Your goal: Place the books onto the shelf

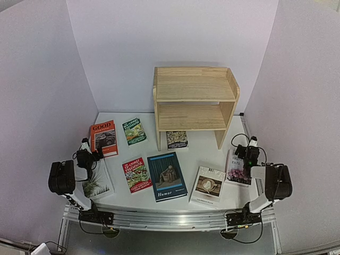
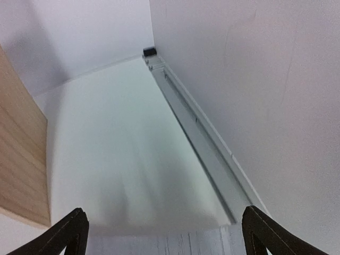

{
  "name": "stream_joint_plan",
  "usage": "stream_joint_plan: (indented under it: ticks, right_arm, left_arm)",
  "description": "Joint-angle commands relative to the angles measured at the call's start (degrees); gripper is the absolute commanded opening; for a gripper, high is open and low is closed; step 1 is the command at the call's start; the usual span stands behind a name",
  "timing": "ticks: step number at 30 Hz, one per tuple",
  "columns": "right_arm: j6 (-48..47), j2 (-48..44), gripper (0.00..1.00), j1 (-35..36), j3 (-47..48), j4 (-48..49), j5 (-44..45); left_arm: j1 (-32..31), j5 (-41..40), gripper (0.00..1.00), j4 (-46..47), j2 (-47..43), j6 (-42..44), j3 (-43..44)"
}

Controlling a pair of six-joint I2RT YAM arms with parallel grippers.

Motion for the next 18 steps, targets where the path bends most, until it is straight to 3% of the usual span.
stream_joint_plan:
  ticks: [1, 7, 9, 12, 15, 18]
  right_arm:
    - [4.36, -10.21, 0.98, -0.05, 7.38, -12.37, 1.94]
    - [12.21, -18.98, 0.98, -0.05, 14.19, -25.94, -17.26]
    - [16.28, -21.77, 0.98, -0.05, 14.39, -27.49, -25.19]
    - [19.86, -23.44, 0.98, 1.02, 16.48, -33.79, -32.70]
    - [18.83, -22.94, 0.98, 8.19, 18.56, -41.29, -33.61]
    - [16.95, -19.05, 0.98, 18.71, 20.75, -46.57, -31.23]
  left_arm:
    - [-0.10, -0.34, 1.00, 0.51, 0.43, 0.46, 1.48]
    - [-0.08, 3.07, 1.00, -1.11, -3.28, 1.55, 0.88]
    - [-0.07, 5.87, 1.00, -7.68, -9.14, 2.85, 2.38]
    - [-0.06, 3.65, 1.00, -19.21, -16.45, -0.90, 6.21]
    - [-0.25, 5.71, 1.00, -26.42, -22.21, -4.07, 9.62]
    - [-1.52, 15.41, 1.00, -35.47, -26.20, -3.21, 13.78]
